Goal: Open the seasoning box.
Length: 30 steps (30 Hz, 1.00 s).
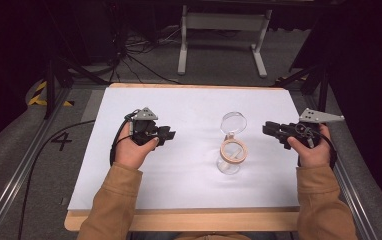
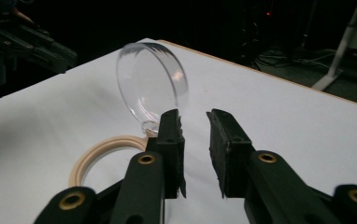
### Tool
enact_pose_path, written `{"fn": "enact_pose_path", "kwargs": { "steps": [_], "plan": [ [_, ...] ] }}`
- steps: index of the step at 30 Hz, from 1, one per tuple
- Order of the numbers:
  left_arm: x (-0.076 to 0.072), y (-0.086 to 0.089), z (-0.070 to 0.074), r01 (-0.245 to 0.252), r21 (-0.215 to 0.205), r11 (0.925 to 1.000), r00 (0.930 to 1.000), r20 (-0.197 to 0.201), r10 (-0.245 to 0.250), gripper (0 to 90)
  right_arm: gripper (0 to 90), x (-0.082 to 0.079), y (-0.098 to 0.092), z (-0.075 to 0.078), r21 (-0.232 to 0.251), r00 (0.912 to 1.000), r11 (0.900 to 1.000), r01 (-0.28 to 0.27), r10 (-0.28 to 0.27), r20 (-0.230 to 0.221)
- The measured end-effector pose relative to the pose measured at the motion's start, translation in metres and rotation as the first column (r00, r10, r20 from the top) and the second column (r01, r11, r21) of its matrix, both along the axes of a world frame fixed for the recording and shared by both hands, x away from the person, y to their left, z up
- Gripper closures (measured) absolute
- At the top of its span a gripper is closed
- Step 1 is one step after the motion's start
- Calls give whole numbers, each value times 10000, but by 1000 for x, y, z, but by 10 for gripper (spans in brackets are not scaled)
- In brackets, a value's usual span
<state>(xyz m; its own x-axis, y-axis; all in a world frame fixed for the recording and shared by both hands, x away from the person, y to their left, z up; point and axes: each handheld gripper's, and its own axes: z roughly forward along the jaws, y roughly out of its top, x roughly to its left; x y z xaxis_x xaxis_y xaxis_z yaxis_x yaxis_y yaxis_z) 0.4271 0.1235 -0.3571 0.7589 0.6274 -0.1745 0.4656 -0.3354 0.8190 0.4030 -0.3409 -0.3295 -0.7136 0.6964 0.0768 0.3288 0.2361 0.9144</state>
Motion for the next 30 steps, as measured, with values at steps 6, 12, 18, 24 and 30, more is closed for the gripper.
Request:
{"fn": "enact_pose_path", "kwargs": {
  "steps": [6,12,18,24,30],
  "plan": [
    [6,6,-2,-210,158,9997,9997,-143,213,646,679,2,-18,-4,-606,9947,9938,928,-952,-385],
    [14,14,-13,-398,539,9978,9961,-769,439,611,635,6,-35,-12,-1312,9834,9775,1655,-1737,-535],
    [23,20,-26,-671,699,9953,9902,-1178,751,583,612,13,-48,-26,-1594,9706,9649,2087,-2244,-875],
    [29,23,-39,-783,857,9932,9885,-1226,885,542,547,22,-58,-42,-1899,9536,9500,2479,-2738,-1250],
    [34,27,-51,-913,961,9912,9856,-1335,1037,507,499,29,-65,-59,-2217,9440,9380,2664,-3004,-1365]
  ]
}}
